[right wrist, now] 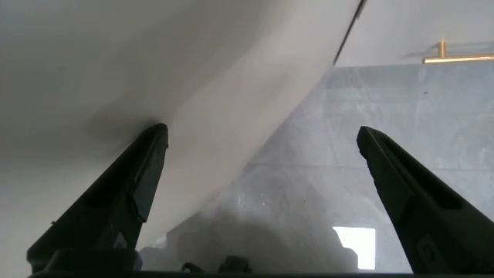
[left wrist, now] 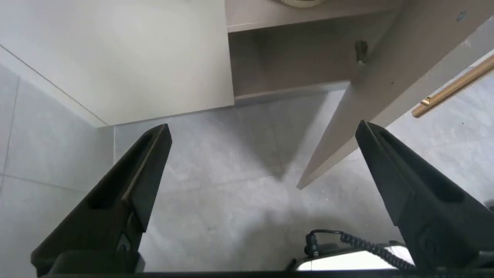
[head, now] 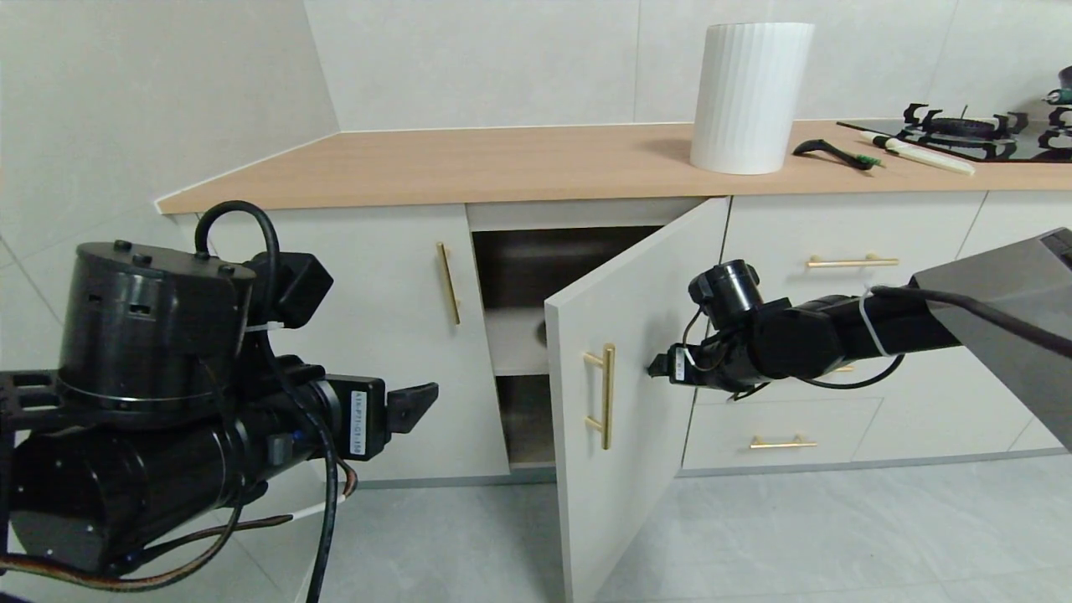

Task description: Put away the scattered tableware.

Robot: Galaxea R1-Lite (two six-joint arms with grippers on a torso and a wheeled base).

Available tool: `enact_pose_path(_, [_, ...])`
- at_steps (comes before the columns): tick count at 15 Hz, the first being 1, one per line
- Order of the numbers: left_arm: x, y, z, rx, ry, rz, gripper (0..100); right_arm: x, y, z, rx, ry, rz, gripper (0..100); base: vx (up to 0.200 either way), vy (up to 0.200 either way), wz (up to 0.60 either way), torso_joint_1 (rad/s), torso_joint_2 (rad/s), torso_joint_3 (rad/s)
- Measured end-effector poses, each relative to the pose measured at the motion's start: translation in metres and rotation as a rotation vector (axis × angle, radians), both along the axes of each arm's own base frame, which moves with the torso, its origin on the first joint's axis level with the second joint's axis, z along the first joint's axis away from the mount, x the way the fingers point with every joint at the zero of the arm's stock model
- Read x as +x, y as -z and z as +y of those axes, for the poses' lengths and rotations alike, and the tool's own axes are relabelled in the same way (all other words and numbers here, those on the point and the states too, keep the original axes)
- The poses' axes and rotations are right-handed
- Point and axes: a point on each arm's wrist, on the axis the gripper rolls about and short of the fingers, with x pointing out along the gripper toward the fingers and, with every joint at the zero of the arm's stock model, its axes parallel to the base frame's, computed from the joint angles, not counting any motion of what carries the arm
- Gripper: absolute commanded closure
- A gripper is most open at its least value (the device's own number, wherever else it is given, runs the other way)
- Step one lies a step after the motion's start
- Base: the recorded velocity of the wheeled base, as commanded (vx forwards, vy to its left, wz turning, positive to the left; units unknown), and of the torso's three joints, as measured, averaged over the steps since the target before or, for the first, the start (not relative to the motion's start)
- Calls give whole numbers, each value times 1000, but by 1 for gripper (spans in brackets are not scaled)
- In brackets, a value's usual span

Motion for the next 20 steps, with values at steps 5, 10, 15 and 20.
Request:
enact_pose_path(5, [-1, -3, 2, -8, -5, -11, 0, 3, -1, 2, 46, 31, -21, 0, 200, 0, 0, 2, 2, 0])
enact_pose_path(10, [-3, -6, 3, -16, -10, -29, 0, 14, -8, 8, 134, 131, -75, 0, 0, 0, 0, 0, 0, 0])
enact_pose_path(15, [-5, -12, 4, -43, -9, -69, 0, 33, -6, 14, 132, 251, -153, 0, 0, 0, 0, 0, 0, 0])
enact_pose_path(20, [-5, -12, 4, -44, -9, -71, 0, 44, -4, 15, 141, 309, -211, 0, 0, 0, 0, 0, 0, 0])
